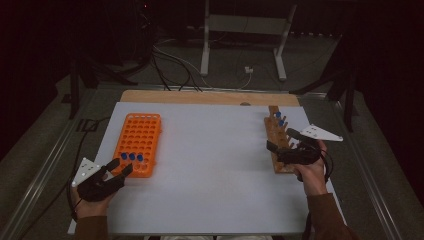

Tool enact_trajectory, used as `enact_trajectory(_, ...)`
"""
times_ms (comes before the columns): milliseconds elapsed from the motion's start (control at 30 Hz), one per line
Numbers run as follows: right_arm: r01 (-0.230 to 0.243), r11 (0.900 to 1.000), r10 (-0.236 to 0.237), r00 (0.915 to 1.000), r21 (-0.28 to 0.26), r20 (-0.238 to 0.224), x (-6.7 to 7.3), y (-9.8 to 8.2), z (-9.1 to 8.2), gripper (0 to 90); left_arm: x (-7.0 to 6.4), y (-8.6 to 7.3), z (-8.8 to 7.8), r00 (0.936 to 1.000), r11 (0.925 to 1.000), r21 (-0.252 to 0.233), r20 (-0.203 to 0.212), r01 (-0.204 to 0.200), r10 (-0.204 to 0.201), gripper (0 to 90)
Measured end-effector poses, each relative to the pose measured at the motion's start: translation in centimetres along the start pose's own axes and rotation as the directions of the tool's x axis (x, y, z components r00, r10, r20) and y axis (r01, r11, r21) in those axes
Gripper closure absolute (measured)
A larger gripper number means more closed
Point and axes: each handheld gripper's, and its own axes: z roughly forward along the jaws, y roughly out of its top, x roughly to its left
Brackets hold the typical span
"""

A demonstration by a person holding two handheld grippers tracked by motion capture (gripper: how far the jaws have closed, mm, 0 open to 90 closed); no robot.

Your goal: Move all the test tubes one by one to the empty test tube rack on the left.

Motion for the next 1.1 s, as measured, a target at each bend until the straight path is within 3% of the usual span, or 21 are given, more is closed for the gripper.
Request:
enact_trajectory(267,-0.002,1.0,0.002,1.0,0.002,0.002,-0.1,-0.1,0.1,0.3,-2.7,1.4,0.1,0.9992,0.9967,-0.073,0.013,-0.038,0.039,19.6)
enact_trajectory(600,0.01,1.0,-0.01,0.9996,0.003,0.027,-0.2,0.0,0.2,0.3,-4.8,2.4,2.1,0.9955,0.9958,-0.033,0.038,-0.085,0.086,4.4)
enact_trajectory(867,0.044,0.999,-0.046,0.9965,0.019,0.07,-0.5,0.0,0.6,0.3,-5.8,3.0,3.1,0.9949,0.995,-0.036,0.035,-0.093,0.094,1.4)
enact_trajectory(1100,0.05,0.998,-0.052,0.994,0.027,0.097,-1.4,0.2,0.9,0.3,-6.9,3.1,4.6,0.9919,0.9942,-0.027,0.07,-0.104,0.106,0.6)
